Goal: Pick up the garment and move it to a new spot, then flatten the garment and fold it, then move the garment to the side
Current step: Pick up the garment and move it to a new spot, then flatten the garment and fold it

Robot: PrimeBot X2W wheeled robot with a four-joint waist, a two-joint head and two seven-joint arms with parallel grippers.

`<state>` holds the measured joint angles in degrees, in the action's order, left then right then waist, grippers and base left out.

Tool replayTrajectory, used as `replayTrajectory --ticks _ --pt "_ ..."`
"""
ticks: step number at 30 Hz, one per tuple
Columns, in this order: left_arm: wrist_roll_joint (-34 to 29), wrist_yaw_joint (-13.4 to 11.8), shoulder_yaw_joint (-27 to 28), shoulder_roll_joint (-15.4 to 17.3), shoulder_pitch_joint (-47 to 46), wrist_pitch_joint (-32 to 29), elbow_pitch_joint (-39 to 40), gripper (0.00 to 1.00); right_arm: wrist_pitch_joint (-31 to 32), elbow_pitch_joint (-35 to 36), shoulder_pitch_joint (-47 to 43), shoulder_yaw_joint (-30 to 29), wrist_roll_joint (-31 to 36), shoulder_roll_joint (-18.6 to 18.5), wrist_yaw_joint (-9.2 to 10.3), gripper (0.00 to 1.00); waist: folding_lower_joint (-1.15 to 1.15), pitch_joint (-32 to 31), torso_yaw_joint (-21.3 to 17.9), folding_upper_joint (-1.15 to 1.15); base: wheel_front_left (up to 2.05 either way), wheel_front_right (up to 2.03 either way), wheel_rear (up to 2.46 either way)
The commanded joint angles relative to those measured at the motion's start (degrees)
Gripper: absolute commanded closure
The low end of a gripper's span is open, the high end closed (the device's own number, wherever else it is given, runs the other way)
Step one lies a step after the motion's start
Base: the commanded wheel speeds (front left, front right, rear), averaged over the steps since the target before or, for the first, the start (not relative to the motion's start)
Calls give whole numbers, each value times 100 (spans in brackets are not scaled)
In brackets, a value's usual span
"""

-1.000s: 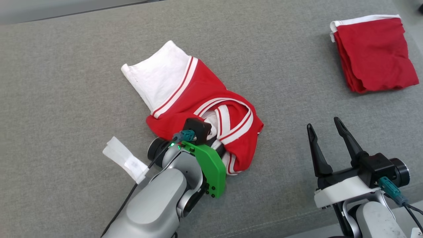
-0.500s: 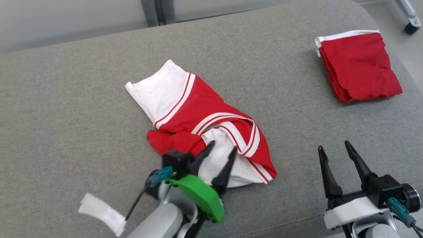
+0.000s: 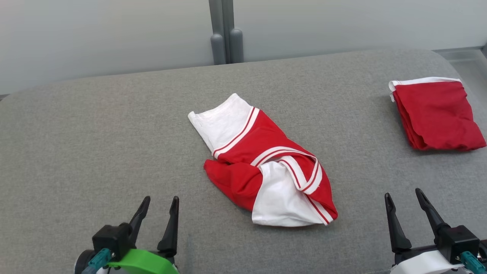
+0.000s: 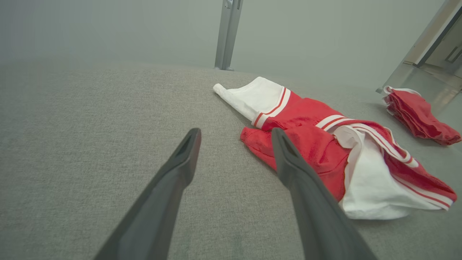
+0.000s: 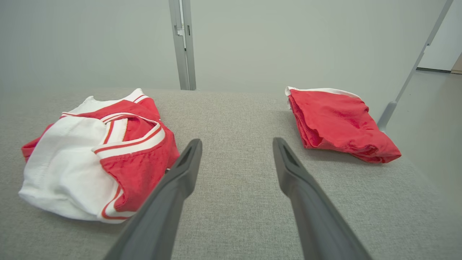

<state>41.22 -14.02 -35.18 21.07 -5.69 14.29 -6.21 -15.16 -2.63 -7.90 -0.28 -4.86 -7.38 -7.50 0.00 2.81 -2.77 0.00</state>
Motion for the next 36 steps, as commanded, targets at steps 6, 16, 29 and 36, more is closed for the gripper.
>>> replayTrajectory --ticks 6,16,29,36 --pt "-440 206 548 403 575 89 38 0 1 -35 -145 -62 99 -4 2 0 0 -475 517 0 0 0 0" --pt "-1056 1137 1923 -143 1650 90 -204 0 2 -230 -105 -116 126 -27 2 0 0 -649 656 0 0 0 0" --pt "-1852 1954 2919 -816 1776 91 -555 0 1 -506 -80 -225 204 3 3 0 0 -648 699 0 0 0 0" --pt "-1722 2125 2292 -1317 1318 50 -790 0 2 -426 75 -146 179 -48 3 0 0 -462 554 0 0 0 0"
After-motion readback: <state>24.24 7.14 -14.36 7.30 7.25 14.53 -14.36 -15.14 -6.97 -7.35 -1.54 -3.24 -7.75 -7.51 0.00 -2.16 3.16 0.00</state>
